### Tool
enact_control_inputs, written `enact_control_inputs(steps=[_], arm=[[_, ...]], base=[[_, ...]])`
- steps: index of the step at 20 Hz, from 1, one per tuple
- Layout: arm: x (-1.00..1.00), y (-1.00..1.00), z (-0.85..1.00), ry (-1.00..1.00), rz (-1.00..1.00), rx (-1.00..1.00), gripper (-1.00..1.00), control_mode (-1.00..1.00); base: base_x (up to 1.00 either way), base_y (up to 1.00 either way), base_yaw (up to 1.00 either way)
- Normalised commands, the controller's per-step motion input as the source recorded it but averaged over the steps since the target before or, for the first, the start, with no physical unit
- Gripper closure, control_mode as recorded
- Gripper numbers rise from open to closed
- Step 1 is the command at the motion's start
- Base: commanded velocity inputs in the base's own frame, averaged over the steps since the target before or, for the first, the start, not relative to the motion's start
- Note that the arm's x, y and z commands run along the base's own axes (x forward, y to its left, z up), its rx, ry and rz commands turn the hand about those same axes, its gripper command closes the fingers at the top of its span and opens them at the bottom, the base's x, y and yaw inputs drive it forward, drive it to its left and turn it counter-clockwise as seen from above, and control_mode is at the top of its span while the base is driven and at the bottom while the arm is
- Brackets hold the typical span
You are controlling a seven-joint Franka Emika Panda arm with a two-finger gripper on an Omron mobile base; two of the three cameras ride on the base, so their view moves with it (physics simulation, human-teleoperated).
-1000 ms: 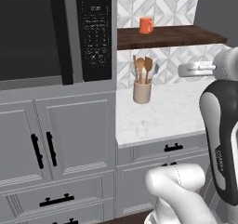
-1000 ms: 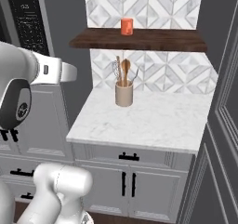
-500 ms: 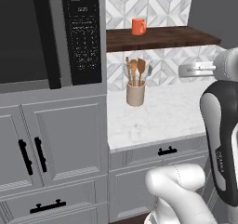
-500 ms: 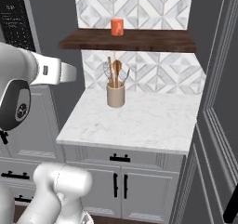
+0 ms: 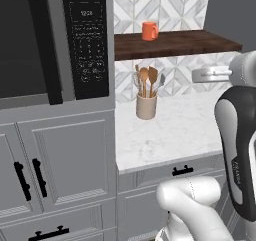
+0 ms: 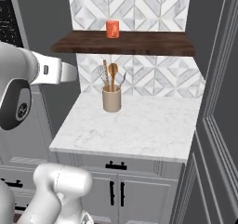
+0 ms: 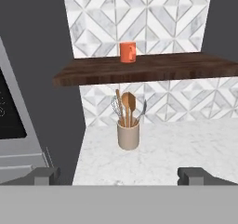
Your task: Gather all objects into one cabinet and sort the glasses and bowls to opposite sides.
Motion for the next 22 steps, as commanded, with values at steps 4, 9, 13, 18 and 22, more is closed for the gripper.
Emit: enact_control_inputs(steps=[4,9,13,18,22], arm=[[0.00,0.00,0.00,0.00,0.00,0.00,-1.00,1.00],[0.00,0.00,0.00,0.00,0.00,0.00,-1.00,1.00],[0.00,0.00,0.00,0.00,0.00,0.00,-1.00,1.00],[0.01,0.01,0.00,0.00,0.00,-0.01,-1.00,-1.00],[-0.17,0.00,0.14,-0.07,0.02,0.00,-1.00,-1.00]], base=[[0.42,-0.08,0.00],[0.44,-0.04,0.01],[0.25,-0.05,0.04],[0.13,-0.02,0.03],[0.00,0.00,0.00]])
